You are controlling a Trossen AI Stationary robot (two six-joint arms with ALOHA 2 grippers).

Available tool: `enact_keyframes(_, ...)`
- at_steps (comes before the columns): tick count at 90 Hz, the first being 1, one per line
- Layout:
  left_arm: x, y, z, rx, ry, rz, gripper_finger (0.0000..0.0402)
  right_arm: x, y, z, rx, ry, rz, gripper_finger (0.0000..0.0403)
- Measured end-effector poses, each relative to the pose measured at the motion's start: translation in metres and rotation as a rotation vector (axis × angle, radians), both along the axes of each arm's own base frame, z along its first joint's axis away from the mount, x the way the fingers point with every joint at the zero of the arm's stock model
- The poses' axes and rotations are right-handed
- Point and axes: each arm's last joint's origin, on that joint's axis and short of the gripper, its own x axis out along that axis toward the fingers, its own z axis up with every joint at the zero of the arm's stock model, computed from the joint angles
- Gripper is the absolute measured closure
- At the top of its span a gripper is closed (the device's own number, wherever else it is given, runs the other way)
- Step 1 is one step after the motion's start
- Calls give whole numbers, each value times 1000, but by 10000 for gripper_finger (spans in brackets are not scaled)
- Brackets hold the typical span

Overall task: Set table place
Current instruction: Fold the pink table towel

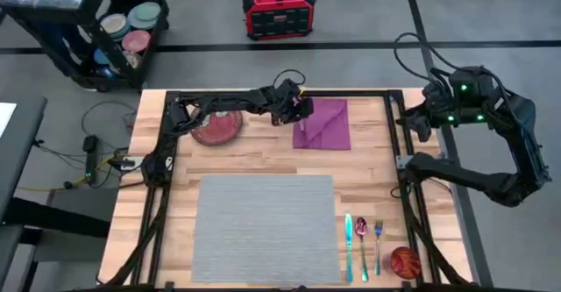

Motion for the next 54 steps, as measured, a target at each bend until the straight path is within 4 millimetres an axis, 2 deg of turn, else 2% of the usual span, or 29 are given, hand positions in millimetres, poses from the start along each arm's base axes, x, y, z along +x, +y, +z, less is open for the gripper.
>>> enact_keyframes(54,2,-3,0,-1,4,20,240,0,0,1,-10,-6,2,198)
